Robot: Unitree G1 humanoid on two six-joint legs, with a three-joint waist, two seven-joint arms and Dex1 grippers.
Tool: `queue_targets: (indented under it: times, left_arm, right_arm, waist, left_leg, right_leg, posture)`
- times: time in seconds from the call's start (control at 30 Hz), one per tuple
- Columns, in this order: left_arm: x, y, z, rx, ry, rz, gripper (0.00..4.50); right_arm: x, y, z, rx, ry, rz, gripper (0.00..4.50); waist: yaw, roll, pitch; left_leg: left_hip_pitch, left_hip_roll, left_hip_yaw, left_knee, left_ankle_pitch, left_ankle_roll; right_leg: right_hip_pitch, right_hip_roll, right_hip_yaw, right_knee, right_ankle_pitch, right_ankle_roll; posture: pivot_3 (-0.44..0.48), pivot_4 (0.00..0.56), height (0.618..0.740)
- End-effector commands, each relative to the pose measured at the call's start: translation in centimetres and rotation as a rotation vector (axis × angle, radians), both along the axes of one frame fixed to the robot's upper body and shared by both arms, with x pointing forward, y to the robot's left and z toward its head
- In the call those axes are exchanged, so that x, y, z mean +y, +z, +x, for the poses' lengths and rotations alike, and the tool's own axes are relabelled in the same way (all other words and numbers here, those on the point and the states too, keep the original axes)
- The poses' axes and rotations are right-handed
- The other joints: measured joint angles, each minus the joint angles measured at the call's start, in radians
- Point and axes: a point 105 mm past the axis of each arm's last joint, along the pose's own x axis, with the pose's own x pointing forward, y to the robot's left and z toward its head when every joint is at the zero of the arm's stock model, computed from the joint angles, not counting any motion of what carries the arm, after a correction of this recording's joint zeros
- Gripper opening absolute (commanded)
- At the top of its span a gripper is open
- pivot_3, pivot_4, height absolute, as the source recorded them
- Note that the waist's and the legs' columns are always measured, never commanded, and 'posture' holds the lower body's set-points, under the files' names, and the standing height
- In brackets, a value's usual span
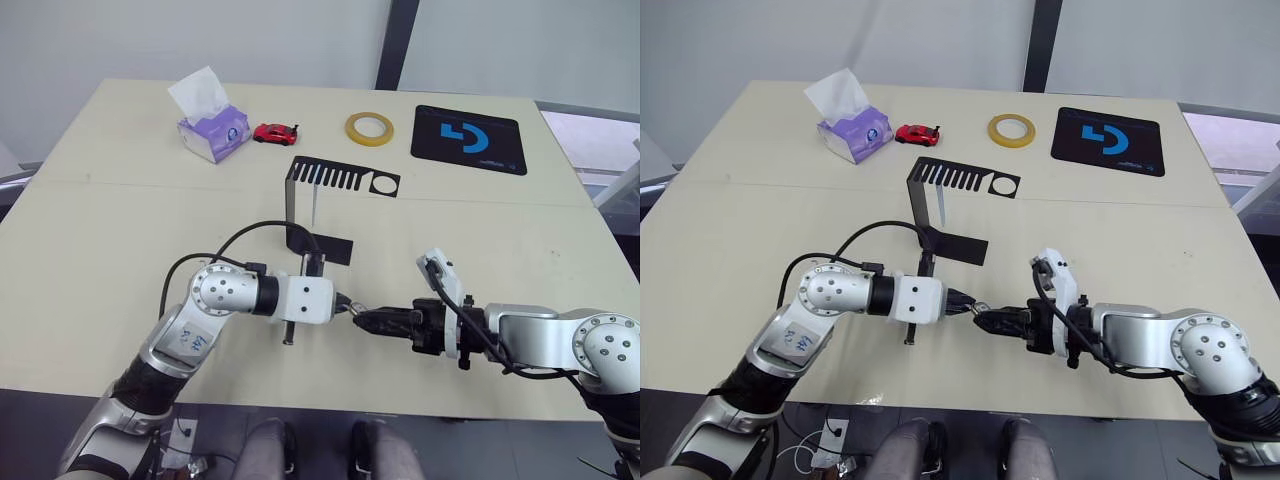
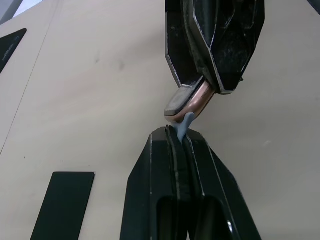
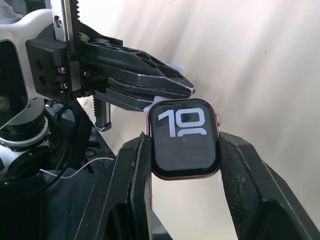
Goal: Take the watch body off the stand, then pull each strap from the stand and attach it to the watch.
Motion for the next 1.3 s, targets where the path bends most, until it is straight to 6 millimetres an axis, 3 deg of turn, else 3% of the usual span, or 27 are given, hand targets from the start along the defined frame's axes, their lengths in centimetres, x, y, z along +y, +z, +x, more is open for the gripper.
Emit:
queue_targets:
  times: [0.03, 0.47, 0.57, 0.67, 0.73, 0.8, 0.83, 0.9, 1.0, 1.17, 1.3]
  left_arm:
    - [-1.5, 1.2, -1.3, -0.049, -0.071, -0.036, 0.00]
    - [-1.0, 1.4, -1.8, -0.016, -0.083, -0.049, 0.00]
    - [-0.4, 1.9, -2.4, 0.017, -0.091, -0.068, 0.95]
    - [1.2, 2.1, -3.1, 0.040, -0.104, -0.064, 2.29]
    - [2.8, 2.0, -3.2, 0.067, -0.075, -0.060, 3.01]
    - [5.4, 1.5, -3.1, 0.081, -0.035, -0.029, 4.01]
    - [7.1, 1.3, -2.8, 0.071, -0.007, 0.000, 4.44]
    - [9.9, 1.0, -2.5, 0.062, 0.041, 0.045, 4.50]
    - [12.2, 1.9, -2.5, 0.096, 0.064, -0.026, 4.50]
    - [14.0, 4.2, -3.7, 0.236, 0.076, -0.244, 4.50]
    - [14.2, 4.6, -3.9, 0.249, 0.067, -0.284, 4.50]
  right_arm:
    - [1.8, 1.6, -1.6, -0.041, 0.110, 0.068, 1.54]
    - [1.7, 1.5, -1.5, -0.042, 0.102, 0.063, 1.54]
    - [1.5, 1.5, -1.5, -0.043, 0.097, 0.060, 1.54]
    - [1.3, 1.6, -1.3, -0.065, 0.084, 0.062, 1.54]
    - [1.0, 1.8, -0.9, -0.111, 0.075, 0.051, 1.54]
    - [0.6, 1.8, -0.8, -0.166, 0.084, 0.016, 1.54]
    - [0.4, 1.7, -0.8, -0.201, 0.096, -0.009, 1.54]
    - [0.0, 1.6, -0.6, -0.281, 0.113, -0.052, 1.54]
    - [-0.1, 2.1, 0.0, -0.481, 0.142, -0.097, 1.54]
    - [0.0, 2.0, 0.2, -1.035, 0.342, -0.293, 1.54]
    - [0.3, 1.1, 0.2, -1.298, 0.478, -0.386, 1.54]
  waist:
    - [0.000, 0.000, 0.000]
    - [0.000, 0.000, 0.000]
    - [-0.001, 0.000, 0.000]
    - [-0.003, 0.000, 0.000]
    - [-0.007, 0.000, 0.000]
    - [-0.012, 0.000, 0.000]
    - [-0.014, 0.001, 0.000]
    - [-0.017, 0.001, 0.001]
    - [-0.016, 0.001, 0.001]
    - [-0.023, 0.001, 0.001]
    - [-0.025, 0.001, 0.001]
  left_leg:
    - [0.000, 0.000, 0.000, 0.000, 0.000, 0.000]
    - [0.000, 0.000, 0.000, 0.000, 0.000, 0.000]
    - [0.000, 0.000, 0.000, 0.000, 0.000, 0.000]
    - [0.000, 0.001, 0.000, 0.000, 0.000, -0.001]
    - [0.000, 0.001, 0.000, 0.000, 0.000, -0.001]
    - [0.000, 0.002, 0.000, 0.000, 0.000, -0.001]
    - [0.000, 0.002, 0.000, 0.000, 0.000, -0.002]
    - [0.000, 0.002, 0.000, -0.001, -0.001, -0.002]
    - [-0.001, 0.002, 0.000, -0.001, -0.002, -0.001]
    - [-0.001, 0.001, 0.000, -0.001, -0.005, -0.001]
    - [-0.001, 0.002, 0.003, -0.001, -0.005, -0.004]
  right_leg:
    - [0.000, 0.000, 0.000, 0.000, 0.000, 0.000]
    - [0.000, 0.000, 0.000, 0.000, 0.000, 0.000]
    - [0.000, 0.000, 0.000, 0.000, 0.000, 0.000]
    - [0.000, 0.000, 0.000, 0.000, 0.000, 0.000]
    - [0.000, 0.000, 0.000, 0.000, 0.000, 0.000]
    - [0.000, 0.001, 0.000, 0.000, 0.000, 0.000]
    - [-0.001, 0.001, 0.000, 0.000, 0.000, 0.000]
    - [-0.001, 0.001, 0.000, -0.001, 0.000, 0.000]
    - [-0.001, 0.001, 0.000, -0.001, 0.000, 0.000]
    - [-0.001, 0.001, 0.000, -0.004, 0.000, 0.000]
    - [-0.002, 0.003, -0.001, -0.003, 0.000, 0.001]
  posture:
    - [0.000, 0.150, 0.740]
    - [0.000, 0.150, 0.740]
    - [0.000, 0.150, 0.740]
    - [0.000, 0.150, 0.740]
    - [0.000, 0.150, 0.740]
    - [0.000, 0.150, 0.740]
    - [0.000, 0.150, 0.740]
    - [0.000, 0.150, 0.740]
    - [0.000, 0.150, 0.740]
    - [0.000, 0.150, 0.740]
    - [0.000, 0.150, 0.740]
